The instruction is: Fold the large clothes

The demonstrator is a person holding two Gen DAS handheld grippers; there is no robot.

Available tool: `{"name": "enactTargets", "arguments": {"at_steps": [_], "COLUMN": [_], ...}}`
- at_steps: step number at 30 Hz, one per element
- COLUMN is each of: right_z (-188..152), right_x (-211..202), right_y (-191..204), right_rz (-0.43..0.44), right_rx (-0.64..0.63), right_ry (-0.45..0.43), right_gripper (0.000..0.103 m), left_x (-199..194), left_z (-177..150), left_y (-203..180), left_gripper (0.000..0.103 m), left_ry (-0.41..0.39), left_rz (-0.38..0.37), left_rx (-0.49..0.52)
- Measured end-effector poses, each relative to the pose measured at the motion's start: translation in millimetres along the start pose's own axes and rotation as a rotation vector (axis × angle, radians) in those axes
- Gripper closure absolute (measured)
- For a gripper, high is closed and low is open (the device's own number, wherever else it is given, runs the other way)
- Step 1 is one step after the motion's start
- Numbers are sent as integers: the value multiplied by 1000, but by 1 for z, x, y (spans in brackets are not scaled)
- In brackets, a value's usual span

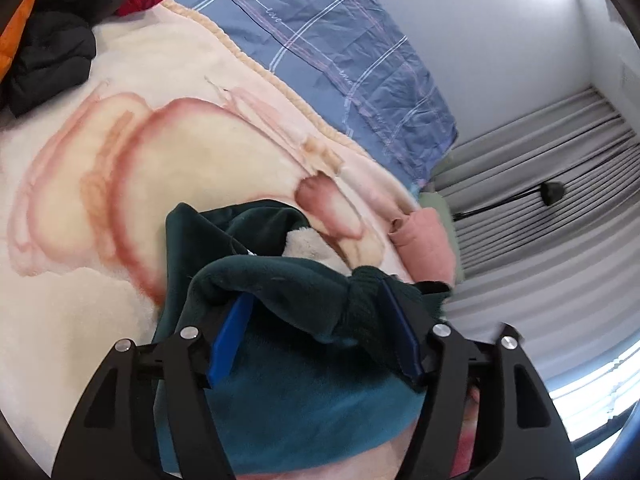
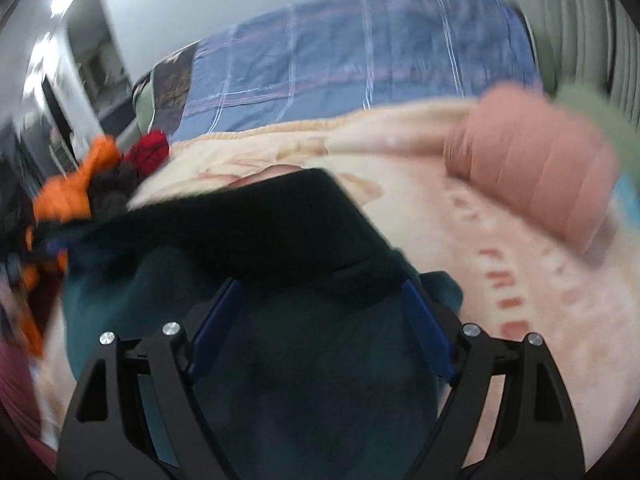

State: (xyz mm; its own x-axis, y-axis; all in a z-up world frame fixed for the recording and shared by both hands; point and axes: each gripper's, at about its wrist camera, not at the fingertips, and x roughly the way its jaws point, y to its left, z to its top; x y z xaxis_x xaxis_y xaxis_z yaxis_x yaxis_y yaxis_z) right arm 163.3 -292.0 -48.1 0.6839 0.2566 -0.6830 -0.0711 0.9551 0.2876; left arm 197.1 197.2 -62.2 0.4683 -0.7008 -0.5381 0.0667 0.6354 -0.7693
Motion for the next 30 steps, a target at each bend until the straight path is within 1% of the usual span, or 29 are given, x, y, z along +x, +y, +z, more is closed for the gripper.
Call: {"name": "enactTargets", "arguments": {"at_steps": [1, 2, 3, 4, 5, 6, 7, 8, 9, 10, 11, 12, 13, 14, 15, 16, 17, 19, 20, 21, 22, 23, 24, 25, 26, 27, 28, 29, 30], "right_z": [3, 9, 13, 18, 19, 19, 18, 17, 17, 17, 16, 13, 14, 14, 15, 17, 19, 24, 28, 30, 33, 33, 33, 31, 31, 30, 29, 27, 26], "right_x": [6, 13, 17, 20, 22, 22, 15, 9, 4, -2, -5, -6, -3, 1, 5, 6, 8, 14, 22, 32, 48, 59, 68, 61, 48, 28, 16, 10, 16], "right_y": [-8, -16, -22, -27, -30, -38, -42, -49, -53, -59, -62, -66, -68, -67, -62, -56, -48, -35, -30, -27, -23, -21, -20, -19, -16, -10, -7, -4, -5], "right_rz": [37, 75, 97, 104, 94, 87, 101, 96, 68, 26, 20, 51, 97, 128, 141, 152, 172, 195, 191, 180, 149, 93, 53, 35, 8, -45, -95, -141, -182], "right_rx": [41, 87, 121, 144, 154, 189, 228, 259, 274, 274, 275, 282, 280, 273, 251, 224, 182, 117, 97, 84, 76, 70, 77, 97, 83, 42, 6, -36, -63], "right_ry": [7, 17, 23, 28, 39, 46, 29, 8, -14, -42, -55, -60, -51, -33, -9, -6, -11, 6, 22, 51, 93, 123, 166, 136, 86, 18, -28, -55, -52], "right_gripper": [19, 21, 32, 64, 88, 103, 103, 103, 103, 103, 103, 102, 99, 90, 55, 25, 24, 23, 23, 23, 25, 66, 86, 86, 87, 88, 88, 88, 87], "left_x": [-6, -13, -23, -31, -39, -44, -48, -48, -44, -37, -24, -7, 1, 19, 32, 48, 61, 83, 92, 98, 102, 105, 109, 105, 102, 97, 95, 97, 104], "left_z": [1, 3, 5, 6, 7, 7, 6, 3, -1, -6, -12, -16, -18, -17, -13, -6, 1, 20, 27, 32, 35, 35, 32, 27, 19, 9, -3, -16, -19], "left_y": [7, 14, 19, 21, 23, 22, 18, 12, 3, -5, -14, -24, -28, -32, -32, -31, -28, -21, -20, -19, -22, -27, -30, -35, -42, -50, -57, -59, -54], "left_gripper": [31, 24, 24, 24, 24, 23, 22, 17, 14, 10, 9, 9, 9, 9, 9, 9, 9, 9, 9, 9, 27, 75, 83, 87, 88, 88, 88, 88, 88], "left_ry": [2, -18, -67, -97, -124, -142, -154, -156, -152, -144, -127, -111, -105, -85, -56, -20, 13, 72, 99, 105, 91, 83, 83, 55, 25, -9, -43, -73, -62], "left_rz": [-26, -24, 31, 68, 86, 85, 84, 102, 137, 180, 235, 316, 359, 418, 444, 451, 450, 428, 403, 389, 378, 380, 447, 483, 515, 569, 645, 744, 777], "left_rx": [-29, -59, -68, -64, -54, -39, -8, 52, 122, 202, 294, 393, 440, 505, 537, 546, 536, 488, 466, 458, 465, 492, 511, 523, 562, 627, 701, 788, 813]}}
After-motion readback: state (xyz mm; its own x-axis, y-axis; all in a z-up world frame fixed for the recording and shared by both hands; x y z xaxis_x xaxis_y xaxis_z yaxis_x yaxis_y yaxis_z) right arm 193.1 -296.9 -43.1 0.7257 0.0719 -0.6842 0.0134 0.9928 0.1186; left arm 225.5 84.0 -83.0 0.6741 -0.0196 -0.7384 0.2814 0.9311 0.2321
